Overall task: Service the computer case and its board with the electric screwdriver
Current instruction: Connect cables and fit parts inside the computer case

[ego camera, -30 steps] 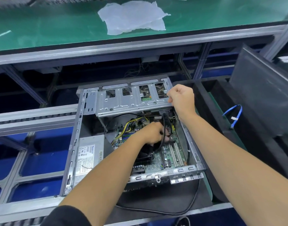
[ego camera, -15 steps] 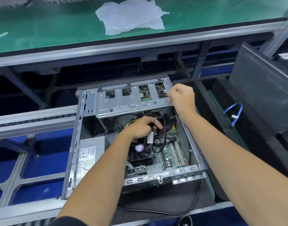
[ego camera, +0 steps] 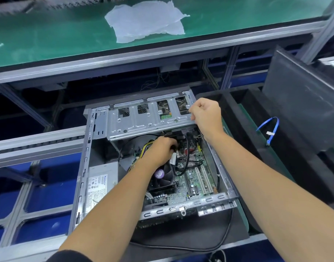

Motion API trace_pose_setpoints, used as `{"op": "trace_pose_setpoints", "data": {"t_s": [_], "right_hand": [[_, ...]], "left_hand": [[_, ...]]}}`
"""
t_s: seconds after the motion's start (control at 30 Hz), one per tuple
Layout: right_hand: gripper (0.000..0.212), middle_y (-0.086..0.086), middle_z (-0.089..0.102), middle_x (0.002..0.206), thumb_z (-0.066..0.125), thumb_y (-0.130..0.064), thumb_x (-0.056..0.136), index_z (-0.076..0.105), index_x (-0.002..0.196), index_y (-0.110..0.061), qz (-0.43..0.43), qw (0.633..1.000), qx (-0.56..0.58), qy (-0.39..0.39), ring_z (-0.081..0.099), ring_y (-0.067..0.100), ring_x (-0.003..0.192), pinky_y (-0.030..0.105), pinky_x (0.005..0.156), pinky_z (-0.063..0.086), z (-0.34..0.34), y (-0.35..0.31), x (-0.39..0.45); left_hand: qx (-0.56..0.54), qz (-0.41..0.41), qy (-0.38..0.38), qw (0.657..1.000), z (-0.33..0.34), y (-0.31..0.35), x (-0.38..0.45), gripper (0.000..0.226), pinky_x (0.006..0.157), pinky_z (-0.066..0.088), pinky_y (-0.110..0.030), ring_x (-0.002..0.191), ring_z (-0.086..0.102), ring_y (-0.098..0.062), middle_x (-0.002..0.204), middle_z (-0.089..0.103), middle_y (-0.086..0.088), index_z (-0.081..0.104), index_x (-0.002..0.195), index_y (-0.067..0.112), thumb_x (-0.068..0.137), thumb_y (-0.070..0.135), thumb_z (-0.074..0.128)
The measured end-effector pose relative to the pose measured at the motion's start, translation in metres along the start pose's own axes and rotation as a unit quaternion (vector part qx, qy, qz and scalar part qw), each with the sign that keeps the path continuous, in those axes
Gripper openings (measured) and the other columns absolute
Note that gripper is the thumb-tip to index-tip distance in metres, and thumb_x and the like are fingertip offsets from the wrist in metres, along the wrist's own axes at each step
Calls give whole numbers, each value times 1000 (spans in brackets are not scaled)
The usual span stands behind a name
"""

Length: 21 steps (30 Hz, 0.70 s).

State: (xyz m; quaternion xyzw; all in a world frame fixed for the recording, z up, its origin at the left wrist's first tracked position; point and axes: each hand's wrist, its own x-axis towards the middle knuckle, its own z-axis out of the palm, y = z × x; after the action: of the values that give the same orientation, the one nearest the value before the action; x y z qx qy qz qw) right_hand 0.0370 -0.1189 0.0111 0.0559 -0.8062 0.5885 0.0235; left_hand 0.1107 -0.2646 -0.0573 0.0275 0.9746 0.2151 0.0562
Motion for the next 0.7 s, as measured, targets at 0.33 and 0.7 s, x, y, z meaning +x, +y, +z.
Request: {"op": "trace_pose_setpoints", "data": {"t_s": [0.33, 0.7], "right_hand": [[15, -1, 56, 50, 56, -2, 83, 63, 71, 3, -3, 1000, 11, -6, 46, 2, 46, 15, 47, 41, -1, 1, 0], [15, 28, 62, 72, 55, -2, 84, 61, 74, 7, -7, 1000, -3, -7, 50, 21, 62, 44, 69, 54, -3, -3, -3]], "left_hand": [[-60, -30, 46, 997, 15, 40, 7, 24, 71, 53, -36, 84, 63, -29, 93, 71, -12, 74, 98, 9, 81, 1, 59], [-24, -123, 4, 992, 20, 42, 21, 14, 70, 51, -36, 88, 63, -33, 90, 68, -17, 70, 91, 3, 85, 3, 56]]}}
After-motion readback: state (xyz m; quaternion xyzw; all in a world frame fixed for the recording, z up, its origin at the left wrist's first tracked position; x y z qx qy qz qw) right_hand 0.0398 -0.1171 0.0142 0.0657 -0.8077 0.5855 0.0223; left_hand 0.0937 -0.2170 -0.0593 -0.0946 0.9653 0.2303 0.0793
